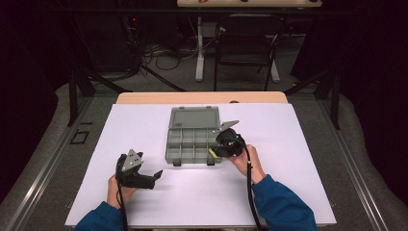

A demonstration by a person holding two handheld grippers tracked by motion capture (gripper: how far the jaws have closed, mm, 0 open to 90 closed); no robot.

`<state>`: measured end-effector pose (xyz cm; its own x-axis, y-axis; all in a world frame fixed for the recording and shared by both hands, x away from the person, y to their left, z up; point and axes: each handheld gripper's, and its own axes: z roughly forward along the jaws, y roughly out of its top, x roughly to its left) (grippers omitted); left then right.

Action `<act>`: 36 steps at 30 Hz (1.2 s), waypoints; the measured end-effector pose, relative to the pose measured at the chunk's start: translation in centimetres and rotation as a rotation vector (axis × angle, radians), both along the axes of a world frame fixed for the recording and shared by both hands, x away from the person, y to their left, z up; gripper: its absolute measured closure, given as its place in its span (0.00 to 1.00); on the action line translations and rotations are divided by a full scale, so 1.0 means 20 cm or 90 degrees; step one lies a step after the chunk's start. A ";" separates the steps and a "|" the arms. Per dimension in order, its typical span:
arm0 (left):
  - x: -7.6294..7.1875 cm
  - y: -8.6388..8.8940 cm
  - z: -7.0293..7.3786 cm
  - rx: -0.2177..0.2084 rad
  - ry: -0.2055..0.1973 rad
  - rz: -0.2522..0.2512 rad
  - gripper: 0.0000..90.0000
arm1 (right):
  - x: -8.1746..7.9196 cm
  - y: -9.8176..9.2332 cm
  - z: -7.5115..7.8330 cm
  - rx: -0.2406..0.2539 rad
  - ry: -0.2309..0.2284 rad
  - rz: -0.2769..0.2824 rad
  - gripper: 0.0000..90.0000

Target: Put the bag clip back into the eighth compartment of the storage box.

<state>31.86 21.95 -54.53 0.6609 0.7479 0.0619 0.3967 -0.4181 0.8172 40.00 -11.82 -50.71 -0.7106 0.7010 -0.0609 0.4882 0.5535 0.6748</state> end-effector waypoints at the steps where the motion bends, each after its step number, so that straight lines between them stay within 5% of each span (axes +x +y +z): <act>1: 0.00 0.00 0.00 -0.001 0.000 0.000 0.00 | 0.00 -0.01 0.00 0.001 0.003 0.001 0.56; 13: 0.00 0.00 0.00 -0.001 -0.002 -0.001 0.00 | -0.03 -0.10 0.01 0.042 -0.013 0.019 0.18; 27: -0.01 -0.01 0.00 -0.002 -0.005 0.001 0.00 | -0.09 -0.15 0.04 0.085 -0.034 0.057 0.01; 36: -0.01 -0.01 0.01 0.000 -0.011 -0.001 0.00 | -0.13 -0.19 0.03 0.099 -0.042 0.060 0.00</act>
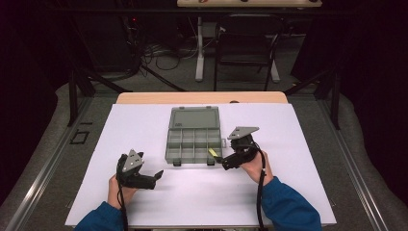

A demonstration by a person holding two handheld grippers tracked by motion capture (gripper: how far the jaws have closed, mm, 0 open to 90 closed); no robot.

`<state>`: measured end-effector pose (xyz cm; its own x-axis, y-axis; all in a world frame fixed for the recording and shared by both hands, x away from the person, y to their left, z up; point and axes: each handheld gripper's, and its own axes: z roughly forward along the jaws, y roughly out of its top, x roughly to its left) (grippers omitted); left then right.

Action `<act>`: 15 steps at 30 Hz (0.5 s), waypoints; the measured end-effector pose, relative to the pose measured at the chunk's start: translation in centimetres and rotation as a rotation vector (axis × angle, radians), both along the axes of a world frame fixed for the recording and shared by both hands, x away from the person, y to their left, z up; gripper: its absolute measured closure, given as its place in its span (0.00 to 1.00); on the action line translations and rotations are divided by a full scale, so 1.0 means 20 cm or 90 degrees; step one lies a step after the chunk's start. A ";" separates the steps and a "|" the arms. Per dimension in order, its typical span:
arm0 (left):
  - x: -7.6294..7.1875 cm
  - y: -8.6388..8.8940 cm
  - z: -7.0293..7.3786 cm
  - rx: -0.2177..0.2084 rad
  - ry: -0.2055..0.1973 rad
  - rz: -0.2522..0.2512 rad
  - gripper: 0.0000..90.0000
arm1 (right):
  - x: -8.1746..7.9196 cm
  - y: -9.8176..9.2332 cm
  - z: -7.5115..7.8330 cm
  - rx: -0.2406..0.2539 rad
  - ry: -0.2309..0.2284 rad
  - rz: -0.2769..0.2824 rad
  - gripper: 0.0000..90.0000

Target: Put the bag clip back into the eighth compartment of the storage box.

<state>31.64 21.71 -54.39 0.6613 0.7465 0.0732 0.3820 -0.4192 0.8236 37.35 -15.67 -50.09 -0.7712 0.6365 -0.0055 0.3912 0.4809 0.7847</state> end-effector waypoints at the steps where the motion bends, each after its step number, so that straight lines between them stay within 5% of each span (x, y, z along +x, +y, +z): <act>1: 0.00 0.00 0.00 -0.002 0.001 0.000 0.00 | 0.00 -0.01 0.00 0.009 -0.006 -0.001 0.00; 15: 0.00 0.00 -0.01 0.001 -0.001 0.001 0.00 | -0.04 -0.03 -0.02 0.028 -0.022 0.005 0.00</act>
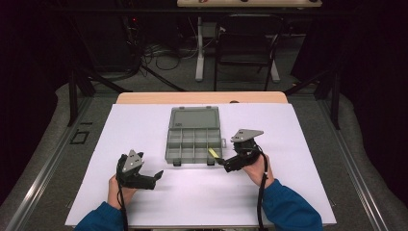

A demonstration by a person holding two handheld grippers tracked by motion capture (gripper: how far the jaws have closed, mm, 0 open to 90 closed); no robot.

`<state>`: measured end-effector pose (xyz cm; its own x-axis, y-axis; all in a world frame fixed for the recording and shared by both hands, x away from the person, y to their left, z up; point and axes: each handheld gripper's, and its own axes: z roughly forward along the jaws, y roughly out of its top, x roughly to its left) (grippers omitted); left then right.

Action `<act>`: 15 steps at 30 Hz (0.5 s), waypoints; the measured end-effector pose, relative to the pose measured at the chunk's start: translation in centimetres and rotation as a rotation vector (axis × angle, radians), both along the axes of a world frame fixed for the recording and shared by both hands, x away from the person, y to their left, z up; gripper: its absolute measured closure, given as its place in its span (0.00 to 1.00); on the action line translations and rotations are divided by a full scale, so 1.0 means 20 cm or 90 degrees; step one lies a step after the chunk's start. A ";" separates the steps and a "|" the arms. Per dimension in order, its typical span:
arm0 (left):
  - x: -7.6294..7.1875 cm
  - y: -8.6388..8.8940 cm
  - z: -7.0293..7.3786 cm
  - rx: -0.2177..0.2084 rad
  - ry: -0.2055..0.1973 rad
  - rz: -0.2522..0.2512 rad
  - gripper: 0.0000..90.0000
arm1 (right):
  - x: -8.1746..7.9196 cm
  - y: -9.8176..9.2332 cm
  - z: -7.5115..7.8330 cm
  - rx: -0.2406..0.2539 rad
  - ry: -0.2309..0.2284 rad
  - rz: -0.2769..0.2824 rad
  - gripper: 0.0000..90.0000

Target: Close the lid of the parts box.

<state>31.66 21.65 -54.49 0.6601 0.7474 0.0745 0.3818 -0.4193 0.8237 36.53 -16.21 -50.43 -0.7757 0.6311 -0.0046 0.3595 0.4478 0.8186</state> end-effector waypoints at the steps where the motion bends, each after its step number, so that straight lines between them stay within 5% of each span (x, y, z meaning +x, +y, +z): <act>1: 0.00 0.00 0.00 0.000 -0.001 0.000 0.00 | -0.01 0.00 0.00 0.003 0.000 0.000 0.00; 15: 0.02 -0.01 0.01 0.015 -0.006 0.000 0.00 | -0.04 -0.06 -0.01 -0.014 -0.024 -0.005 0.00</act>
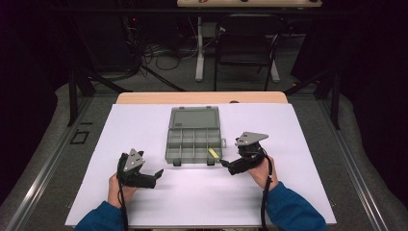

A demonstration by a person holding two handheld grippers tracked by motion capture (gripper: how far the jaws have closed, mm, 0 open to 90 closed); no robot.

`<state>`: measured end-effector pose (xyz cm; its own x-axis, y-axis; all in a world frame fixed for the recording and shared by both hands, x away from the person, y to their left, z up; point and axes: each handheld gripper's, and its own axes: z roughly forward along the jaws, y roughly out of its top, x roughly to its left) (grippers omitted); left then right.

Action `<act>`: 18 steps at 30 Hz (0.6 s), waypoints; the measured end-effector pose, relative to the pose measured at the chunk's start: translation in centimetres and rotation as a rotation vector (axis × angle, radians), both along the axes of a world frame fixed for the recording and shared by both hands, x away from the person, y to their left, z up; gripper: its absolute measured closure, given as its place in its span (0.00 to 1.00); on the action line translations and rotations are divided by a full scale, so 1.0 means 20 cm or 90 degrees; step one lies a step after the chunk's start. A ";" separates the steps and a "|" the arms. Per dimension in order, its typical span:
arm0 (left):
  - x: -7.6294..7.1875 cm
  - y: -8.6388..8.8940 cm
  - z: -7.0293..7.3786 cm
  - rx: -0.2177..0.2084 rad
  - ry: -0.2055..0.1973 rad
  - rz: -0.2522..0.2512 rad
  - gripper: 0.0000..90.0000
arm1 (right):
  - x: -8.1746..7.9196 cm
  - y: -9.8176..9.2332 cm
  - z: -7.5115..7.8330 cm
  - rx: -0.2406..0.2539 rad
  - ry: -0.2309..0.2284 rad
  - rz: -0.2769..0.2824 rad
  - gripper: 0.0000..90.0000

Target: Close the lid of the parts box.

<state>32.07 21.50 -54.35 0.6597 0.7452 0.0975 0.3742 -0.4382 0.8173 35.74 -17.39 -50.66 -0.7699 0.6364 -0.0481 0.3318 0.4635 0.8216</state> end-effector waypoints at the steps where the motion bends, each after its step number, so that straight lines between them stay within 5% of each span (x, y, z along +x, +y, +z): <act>1: 0.00 0.00 0.00 0.001 0.000 -0.002 0.00 | 0.00 0.00 0.00 0.002 -0.002 0.000 0.00; 18: 0.12 -0.04 0.10 -0.005 -0.011 0.005 0.00 | -0.01 -0.07 -0.03 -0.022 -0.017 -0.019 0.00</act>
<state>34.50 20.76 -52.35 0.6517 0.7514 0.1033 0.3635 -0.4290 0.8269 35.64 -18.74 -51.33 -0.7482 0.6571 -0.0918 0.3238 0.4824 0.8139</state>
